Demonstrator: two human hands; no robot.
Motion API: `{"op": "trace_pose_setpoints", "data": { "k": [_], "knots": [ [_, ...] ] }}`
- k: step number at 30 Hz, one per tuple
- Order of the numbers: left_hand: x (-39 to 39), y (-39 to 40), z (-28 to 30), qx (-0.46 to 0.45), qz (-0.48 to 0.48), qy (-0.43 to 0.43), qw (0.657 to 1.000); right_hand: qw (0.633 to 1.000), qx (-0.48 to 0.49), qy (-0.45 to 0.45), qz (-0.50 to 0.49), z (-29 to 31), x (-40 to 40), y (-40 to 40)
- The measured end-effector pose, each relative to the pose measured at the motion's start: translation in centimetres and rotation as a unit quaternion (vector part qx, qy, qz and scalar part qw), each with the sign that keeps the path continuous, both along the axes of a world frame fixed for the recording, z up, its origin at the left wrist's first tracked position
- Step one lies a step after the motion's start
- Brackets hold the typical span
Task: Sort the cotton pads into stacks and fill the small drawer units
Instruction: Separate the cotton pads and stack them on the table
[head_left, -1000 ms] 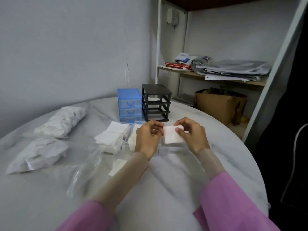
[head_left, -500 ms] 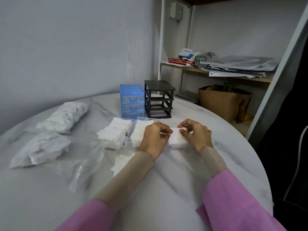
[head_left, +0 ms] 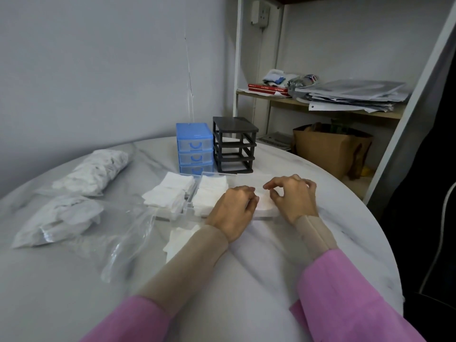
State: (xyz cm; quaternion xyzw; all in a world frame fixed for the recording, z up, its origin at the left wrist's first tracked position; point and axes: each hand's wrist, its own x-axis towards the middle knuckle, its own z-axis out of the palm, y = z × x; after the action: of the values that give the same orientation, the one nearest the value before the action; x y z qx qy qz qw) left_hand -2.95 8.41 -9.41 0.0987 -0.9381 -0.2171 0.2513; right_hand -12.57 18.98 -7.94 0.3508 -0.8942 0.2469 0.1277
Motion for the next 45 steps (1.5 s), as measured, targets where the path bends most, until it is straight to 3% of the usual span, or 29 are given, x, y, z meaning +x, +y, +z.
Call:
{"op": "trace_pose_setpoints", "data": {
  "k": [3, 8, 14, 22, 27, 35, 41, 45],
  "knots": [
    [0.0, 0.1, 0.0, -0.024, -0.005, -0.003, 1.0, 0.995, -0.065, -0.041, 0.067, 0.2, 0.4, 0.0],
    [0.0, 0.3, -0.3, -0.049, 0.02, -0.026, 0.998, 0.995, 0.044, -0.048, 0.082, 0.2, 0.7, 0.1],
    [0.2, 0.3, -0.1, -0.034, 0.004, -0.044, 0.998, 0.995, 0.058, -0.02, 0.077, 0.4, 0.8, 0.1],
    [1.9, -1.2, 2.3, 0.094, 0.013, 0.04, 0.995, 0.995, -0.032, -0.004, 0.092, 1.0, 1.3, -0.1],
    [6.5, -2.6, 3.5, 0.133, 0.031, 0.088, 0.987, 0.982, -0.037, 0.006, 0.184, 0.7, 3.5, -1.5],
    [12.3, -4.0, 1.6, 0.101, 0.021, 0.026, 0.994, 0.943, -0.045, -0.013, 0.331, -0.6, 8.5, -3.7],
    [13.3, -4.1, 0.1, 0.066, 0.022, -0.038, 0.997, 0.928, -0.031, -0.098, 0.357, -1.0, 8.7, -3.7],
    [13.5, -3.9, -0.3, 0.066, 0.025, -0.068, 0.995, 0.921, 0.033, -0.128, 0.366, -1.2, 9.0, -3.7]
  ]
}}
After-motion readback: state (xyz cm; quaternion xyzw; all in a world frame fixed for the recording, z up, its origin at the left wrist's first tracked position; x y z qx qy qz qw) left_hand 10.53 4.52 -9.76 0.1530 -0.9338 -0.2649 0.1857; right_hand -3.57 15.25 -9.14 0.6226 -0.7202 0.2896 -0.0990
